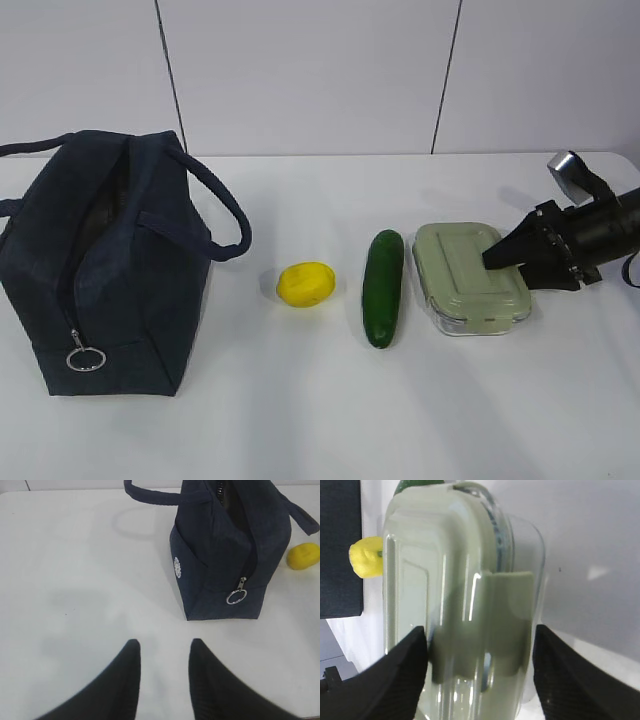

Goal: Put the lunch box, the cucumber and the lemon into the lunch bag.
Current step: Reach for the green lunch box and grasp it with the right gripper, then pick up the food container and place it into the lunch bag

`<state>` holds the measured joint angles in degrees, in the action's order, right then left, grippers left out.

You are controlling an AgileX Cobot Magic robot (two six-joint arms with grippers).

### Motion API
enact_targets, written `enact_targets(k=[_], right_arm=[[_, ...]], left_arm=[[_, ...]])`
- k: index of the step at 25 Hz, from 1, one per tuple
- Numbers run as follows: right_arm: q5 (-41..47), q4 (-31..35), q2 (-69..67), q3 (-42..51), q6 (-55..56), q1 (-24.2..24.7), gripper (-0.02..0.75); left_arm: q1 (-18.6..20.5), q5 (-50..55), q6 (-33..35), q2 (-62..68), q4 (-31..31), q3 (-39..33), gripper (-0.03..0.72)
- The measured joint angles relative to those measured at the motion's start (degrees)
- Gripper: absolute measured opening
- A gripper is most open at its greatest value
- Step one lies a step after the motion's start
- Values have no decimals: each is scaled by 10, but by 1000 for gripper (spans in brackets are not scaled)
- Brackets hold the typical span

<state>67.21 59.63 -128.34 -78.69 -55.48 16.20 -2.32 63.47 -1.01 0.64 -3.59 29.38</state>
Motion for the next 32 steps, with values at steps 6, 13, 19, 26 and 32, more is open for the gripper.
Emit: enact_targets(k=[6,13,19,26,32], right_arm=[[0,0,0,0,0,0,474],[2,0,0,0,0,0,448],[2,1,0,0,0,0,448],[2,1,0,0,0,0,448],[2,1,0,0,0,0,447]], left_arm=[[0,0,0,0,0,0,235],[0,0,0,0,0,0,235],[0,0,0,0,0,0,235],[0,0,0,0,0,0,234],[0,0,0,0,0,0,234]])
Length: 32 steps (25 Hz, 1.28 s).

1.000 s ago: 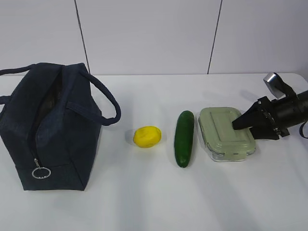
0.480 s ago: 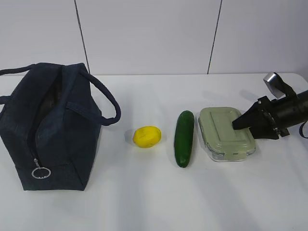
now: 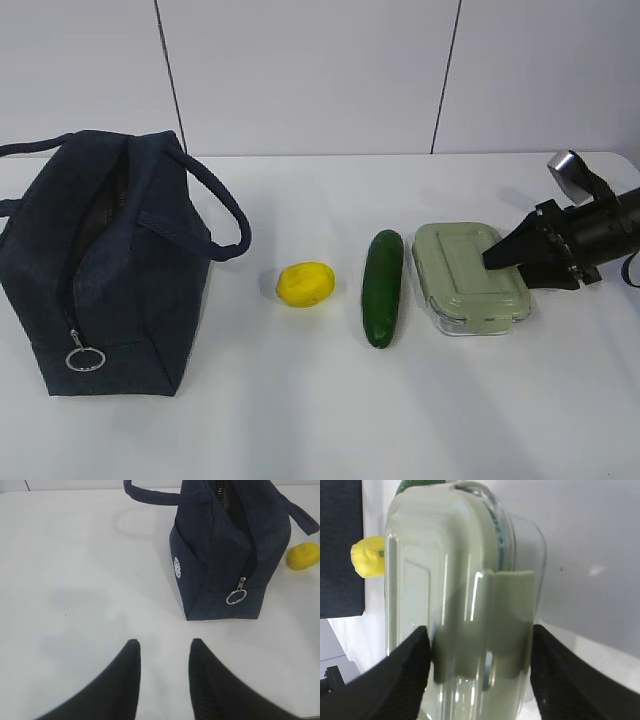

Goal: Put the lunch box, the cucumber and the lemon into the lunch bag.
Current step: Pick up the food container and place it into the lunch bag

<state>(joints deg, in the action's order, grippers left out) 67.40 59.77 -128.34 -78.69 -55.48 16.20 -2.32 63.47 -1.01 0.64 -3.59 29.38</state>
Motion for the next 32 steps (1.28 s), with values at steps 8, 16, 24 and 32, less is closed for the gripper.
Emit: enact_targets(k=[8,16,24,32], right_arm=[[0,0,0,0,0,0,447],[0,0,0,0,0,0,447],[0,0,0,0,0,0,446],[0,0,0,0,0,0,446]], left_arm=[[0,0,0,0,0,0,235],[0,0,0,0,0,0,234],[0,0,0,0,0,0,235],[0,0,0,0,0,0,234]])
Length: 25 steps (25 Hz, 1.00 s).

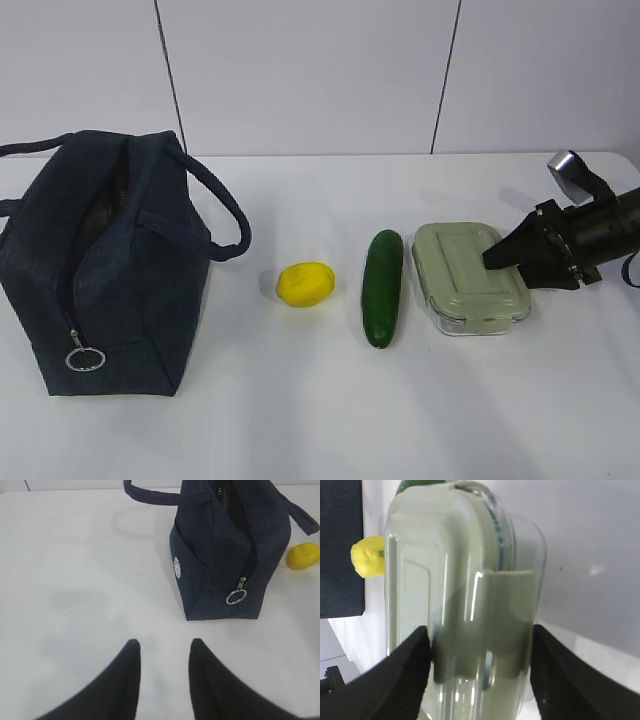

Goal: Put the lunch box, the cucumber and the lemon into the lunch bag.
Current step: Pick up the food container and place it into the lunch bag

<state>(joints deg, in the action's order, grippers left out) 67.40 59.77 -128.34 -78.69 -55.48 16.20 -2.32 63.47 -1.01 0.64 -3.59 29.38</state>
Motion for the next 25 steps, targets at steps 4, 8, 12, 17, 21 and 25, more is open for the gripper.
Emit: enact_targets(k=[4,8,12,17,21,25], right_arm=[[0,0,0,0,0,0,446],[0,0,0,0,0,0,446],[0,0,0,0,0,0,446],[0,0,0,0,0,0,446],[0,0,0,0,0,0,446],[0,0,0,0,1,0,415]], left_arm=[[0,0,0,0,0,0,234],[0,0,0,0,0,0,234],[0,0,0,0,0,0,234],[0,0,0,0,0,0,234],[0,0,0,0,0,0,234],[0,0,0,0,0,0,234]])
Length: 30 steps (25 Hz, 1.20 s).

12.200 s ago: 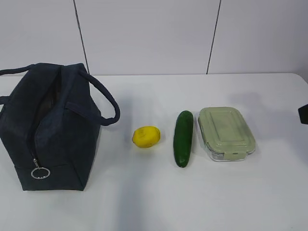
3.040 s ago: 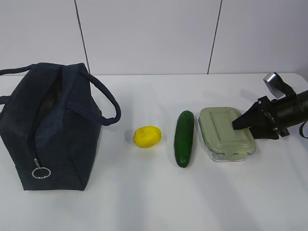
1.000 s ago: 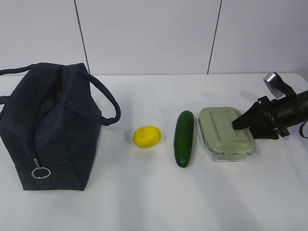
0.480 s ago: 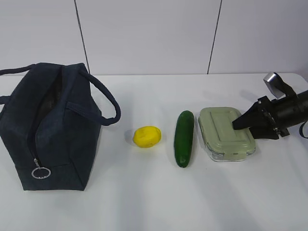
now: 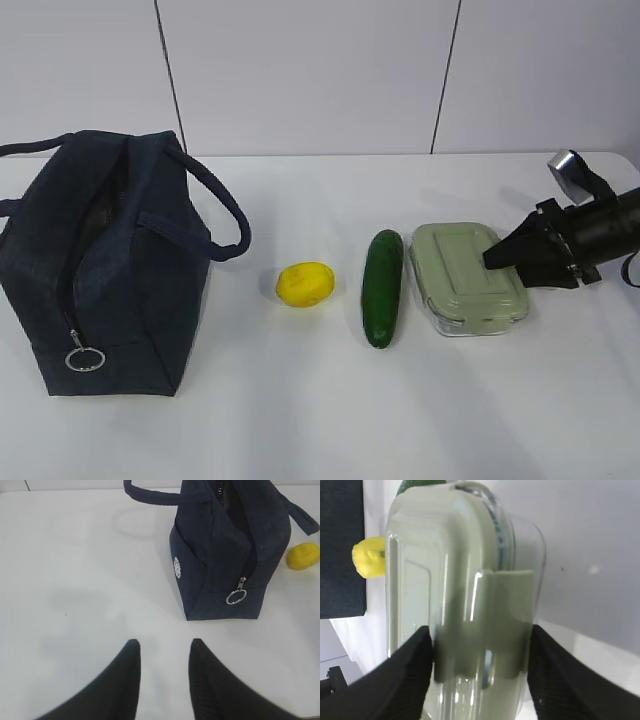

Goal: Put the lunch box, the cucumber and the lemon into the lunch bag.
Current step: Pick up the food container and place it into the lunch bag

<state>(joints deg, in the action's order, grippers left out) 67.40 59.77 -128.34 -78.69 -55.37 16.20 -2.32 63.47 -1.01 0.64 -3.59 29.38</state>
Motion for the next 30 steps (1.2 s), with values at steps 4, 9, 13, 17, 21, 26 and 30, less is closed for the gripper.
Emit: enact_targets(k=[4,9,13,17,21,26,30], right_arm=[[1,1,0,0,1,0,396],[1,1,0,0,1,0,396],[1,1,0,0,1,0,396],[2,-1,0,0,2,0,396],[2,-2,0,0,3,0,395],[4,-9,0,0,5,0,394],[8,-13,0,0,6,0,394]], left_arm=[[0,0,0,0,0,0,234],[0,0,0,0,0,0,234],[0,0,0,0,0,0,234],[0,0,0,0,0,0,234],[0,0,0,0,0,0,234],[0,0,0,0,0,0,234],[0,0,0,0,0,0,234]])
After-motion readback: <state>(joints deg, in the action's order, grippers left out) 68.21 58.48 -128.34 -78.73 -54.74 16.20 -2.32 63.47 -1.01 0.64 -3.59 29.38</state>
